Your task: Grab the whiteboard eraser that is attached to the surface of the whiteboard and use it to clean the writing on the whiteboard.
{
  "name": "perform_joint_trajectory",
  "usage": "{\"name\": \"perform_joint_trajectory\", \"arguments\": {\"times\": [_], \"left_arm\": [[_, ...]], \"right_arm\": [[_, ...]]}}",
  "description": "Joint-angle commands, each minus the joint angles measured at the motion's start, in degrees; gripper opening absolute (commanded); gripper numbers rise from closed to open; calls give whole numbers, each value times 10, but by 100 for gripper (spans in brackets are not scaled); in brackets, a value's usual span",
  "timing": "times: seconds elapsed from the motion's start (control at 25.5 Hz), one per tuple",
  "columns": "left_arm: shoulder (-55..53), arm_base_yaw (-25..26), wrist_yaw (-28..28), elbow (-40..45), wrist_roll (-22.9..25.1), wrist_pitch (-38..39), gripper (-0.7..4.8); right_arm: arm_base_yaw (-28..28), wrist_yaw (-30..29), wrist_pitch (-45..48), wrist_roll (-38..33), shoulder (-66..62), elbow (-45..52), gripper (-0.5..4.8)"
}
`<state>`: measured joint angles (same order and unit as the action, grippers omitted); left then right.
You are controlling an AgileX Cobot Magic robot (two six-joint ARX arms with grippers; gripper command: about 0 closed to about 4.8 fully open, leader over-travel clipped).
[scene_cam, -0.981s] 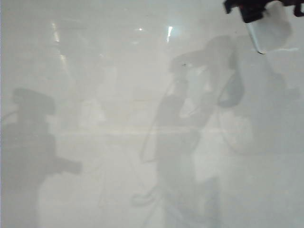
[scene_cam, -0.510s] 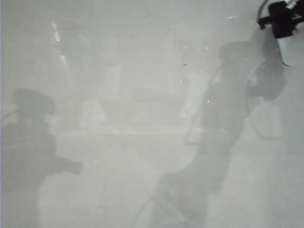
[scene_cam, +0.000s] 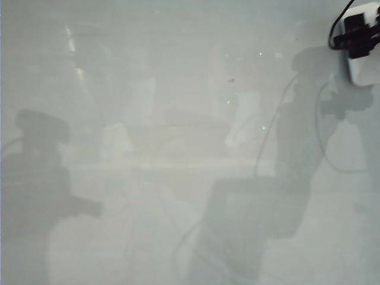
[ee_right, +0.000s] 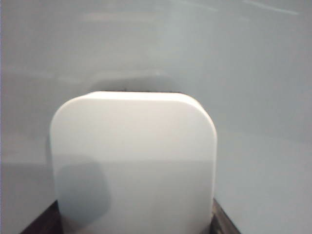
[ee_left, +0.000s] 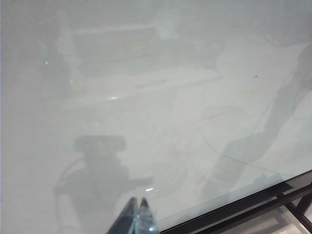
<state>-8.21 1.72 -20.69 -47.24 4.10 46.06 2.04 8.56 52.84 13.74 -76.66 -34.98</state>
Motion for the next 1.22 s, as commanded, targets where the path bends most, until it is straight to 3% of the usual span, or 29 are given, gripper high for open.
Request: {"name": "perform_joint_trajectory", "arguments": {"times": [0.04,0.24,0.27,0.31,0.35,0.39,0.43,0.51,0.63,0.67,0.82,0.98,1.06,1.22], "left_arm": [[0,0,5,-2,0,-7,-4],[0,0,-3,-2,-1,-7,-4],[0,0,-3,-2,-1,-7,-4],[0,0,-3,-2,-3,-7,-4],[0,0,-3,-2,-16,-7,-4],[0,-1,-3,-2,-48,-7,-4],[0,-1,-3,-2,-61,-7,-5],[0,-1,-4,-2,-32,-8,-5],[0,0,-32,-2,49,-17,-4],[0,0,-40,-2,48,-28,-4],[0,0,-52,-2,42,-40,-5],[0,0,-50,-1,62,-46,-4],[0,0,-50,-1,71,-45,-4],[0,0,-50,-1,71,-43,-4]], "right_arm": [[0,-23,27,-2,-31,-43,157],[2,-52,7,-5,-76,-105,162],[2,-63,2,-7,-85,-117,192],[2,-78,1,-21,-98,-132,270],[2,-86,1,-29,-102,-136,317],[2,-87,1,-42,-104,-138,352],[2,-88,1,-51,-105,-138,353],[2,-103,-2,-66,-103,-138,403],[12,-113,-2,-64,-102,-138,450],[17,-112,-5,-64,-102,-138,479],[31,-102,-40,-60,-80,-138,479],[33,-91,-193,-60,3,-138,479],[33,-58,-259,-57,50,-138,479],[33,-26,-314,-9,104,-137,479]]}}
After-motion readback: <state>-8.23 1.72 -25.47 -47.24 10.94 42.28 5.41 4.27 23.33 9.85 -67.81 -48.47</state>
